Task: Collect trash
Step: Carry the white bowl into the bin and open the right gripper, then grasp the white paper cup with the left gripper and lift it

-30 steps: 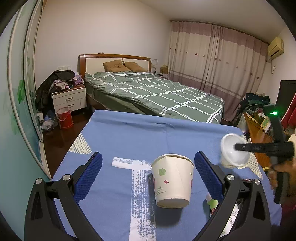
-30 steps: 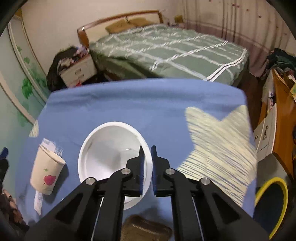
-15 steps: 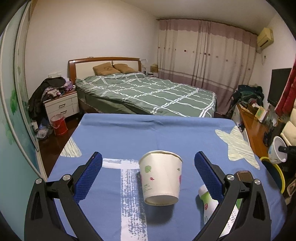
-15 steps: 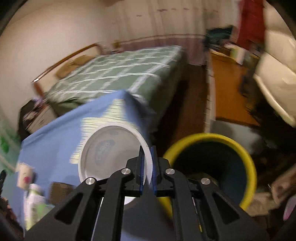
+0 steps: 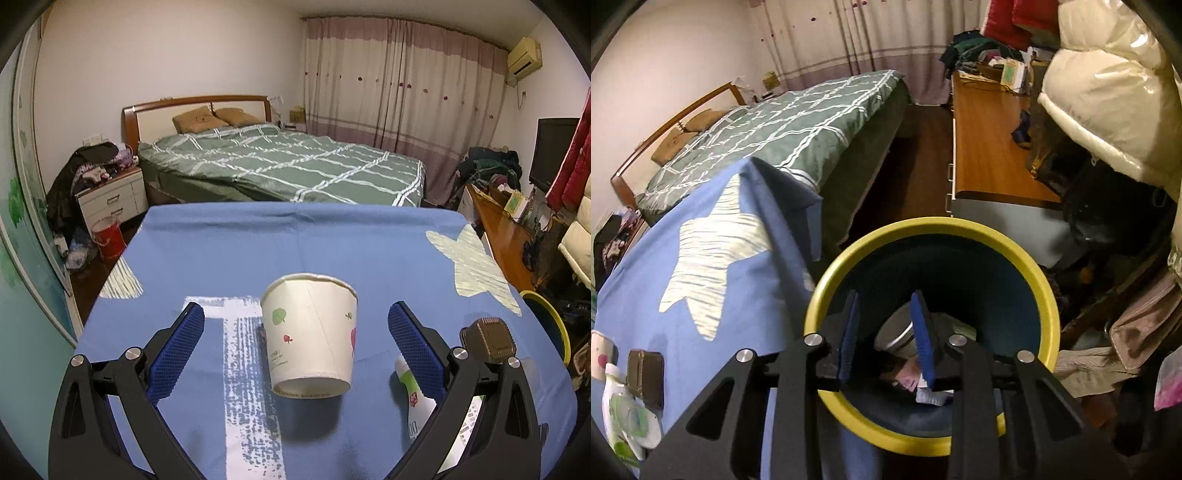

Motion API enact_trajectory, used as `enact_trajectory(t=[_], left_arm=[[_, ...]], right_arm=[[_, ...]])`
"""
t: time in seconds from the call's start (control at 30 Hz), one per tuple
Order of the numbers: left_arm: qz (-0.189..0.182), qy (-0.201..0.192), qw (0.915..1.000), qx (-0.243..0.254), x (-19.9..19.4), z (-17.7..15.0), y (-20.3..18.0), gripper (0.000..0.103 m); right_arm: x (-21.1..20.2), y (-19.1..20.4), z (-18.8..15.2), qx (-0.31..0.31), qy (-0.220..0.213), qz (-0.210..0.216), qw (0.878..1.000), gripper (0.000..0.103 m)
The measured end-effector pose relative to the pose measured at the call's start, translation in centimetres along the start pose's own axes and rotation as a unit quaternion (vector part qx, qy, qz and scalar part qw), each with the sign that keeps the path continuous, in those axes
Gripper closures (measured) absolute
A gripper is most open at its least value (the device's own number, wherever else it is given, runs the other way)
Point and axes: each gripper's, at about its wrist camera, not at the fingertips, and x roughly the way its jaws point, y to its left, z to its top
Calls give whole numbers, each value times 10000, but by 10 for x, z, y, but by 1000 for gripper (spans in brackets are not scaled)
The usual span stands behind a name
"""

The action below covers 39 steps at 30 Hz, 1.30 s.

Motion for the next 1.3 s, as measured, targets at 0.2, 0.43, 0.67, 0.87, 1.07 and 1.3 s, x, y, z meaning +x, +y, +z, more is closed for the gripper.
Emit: enact_trajectory(t=[0.2, 0.43, 0.67, 0.87, 1.07, 1.3], left_arm=[[119, 337, 9993, 146, 23, -7, -4, 5], [98, 910, 9954, 280, 55, -18, -10, 5], [-229, 1121, 9934, -39, 68, -20, -5, 18], [-435, 1165, 9921, -162, 73, -21, -7, 37], [-369, 978, 9945, 64, 61, -20, -15, 40], [-124, 162, 9994, 280, 2, 6, -24, 40]], right_arm=[[-6, 9, -6, -80, -51, 167, 9998, 74], [-11, 10, -10, -113, -64, 314, 9994, 73], [-16, 4, -15, -83, -64, 393, 9992, 73], [-23, 4, -20, -69, -105, 496, 9987, 73], [-36, -1, -26, -88, -197, 477, 9986, 73], [-59, -22, -36, -1, -322, 425, 9986, 73]])
